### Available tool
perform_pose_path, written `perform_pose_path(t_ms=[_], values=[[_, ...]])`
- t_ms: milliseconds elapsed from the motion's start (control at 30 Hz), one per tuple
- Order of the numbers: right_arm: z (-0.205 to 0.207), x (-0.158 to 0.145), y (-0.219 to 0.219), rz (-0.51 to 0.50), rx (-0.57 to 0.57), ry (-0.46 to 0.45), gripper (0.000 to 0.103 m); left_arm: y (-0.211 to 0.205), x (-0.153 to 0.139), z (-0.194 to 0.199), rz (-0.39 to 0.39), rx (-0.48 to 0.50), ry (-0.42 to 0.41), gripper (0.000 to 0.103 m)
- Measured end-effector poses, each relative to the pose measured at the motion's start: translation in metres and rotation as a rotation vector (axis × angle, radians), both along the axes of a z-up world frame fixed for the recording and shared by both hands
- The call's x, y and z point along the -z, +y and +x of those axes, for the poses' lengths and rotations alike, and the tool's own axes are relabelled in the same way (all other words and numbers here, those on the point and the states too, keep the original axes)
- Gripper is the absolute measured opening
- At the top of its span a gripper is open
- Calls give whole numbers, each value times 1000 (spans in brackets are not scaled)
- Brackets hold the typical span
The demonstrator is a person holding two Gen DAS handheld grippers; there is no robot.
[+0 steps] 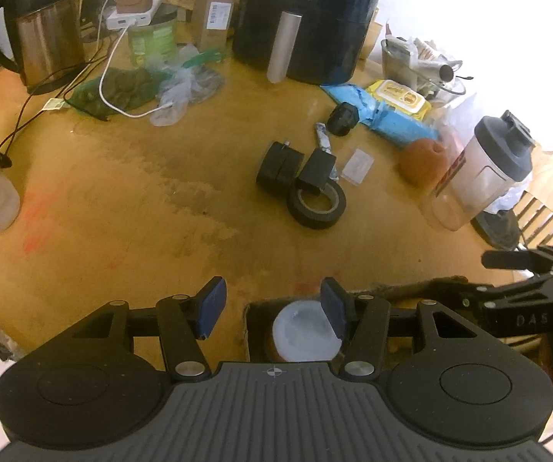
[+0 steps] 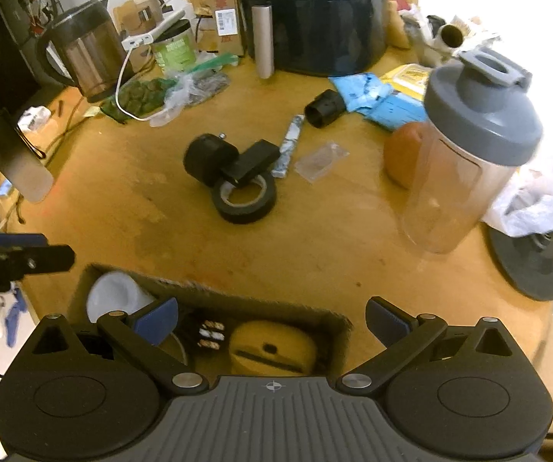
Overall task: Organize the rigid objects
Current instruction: 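Withdraw both grippers from the box toward the objects on the table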
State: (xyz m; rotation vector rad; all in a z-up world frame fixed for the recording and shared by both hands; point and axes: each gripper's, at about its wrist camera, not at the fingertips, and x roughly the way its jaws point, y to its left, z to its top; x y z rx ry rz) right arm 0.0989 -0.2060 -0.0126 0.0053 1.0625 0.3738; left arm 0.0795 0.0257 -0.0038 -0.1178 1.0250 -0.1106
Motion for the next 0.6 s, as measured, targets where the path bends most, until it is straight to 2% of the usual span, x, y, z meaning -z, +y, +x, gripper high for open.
perform_pose_path(t_ms=[167, 400, 600], values=[[26, -2, 8, 20, -31, 15, 103, 1, -1, 14, -2, 14, -2, 54], [59, -12, 19, 30, -63, -17, 103, 2, -15, 33, 3, 27, -42, 54], [81, -7, 29, -19, -72, -58, 103, 7, -20, 41, 1, 19, -55, 54]])
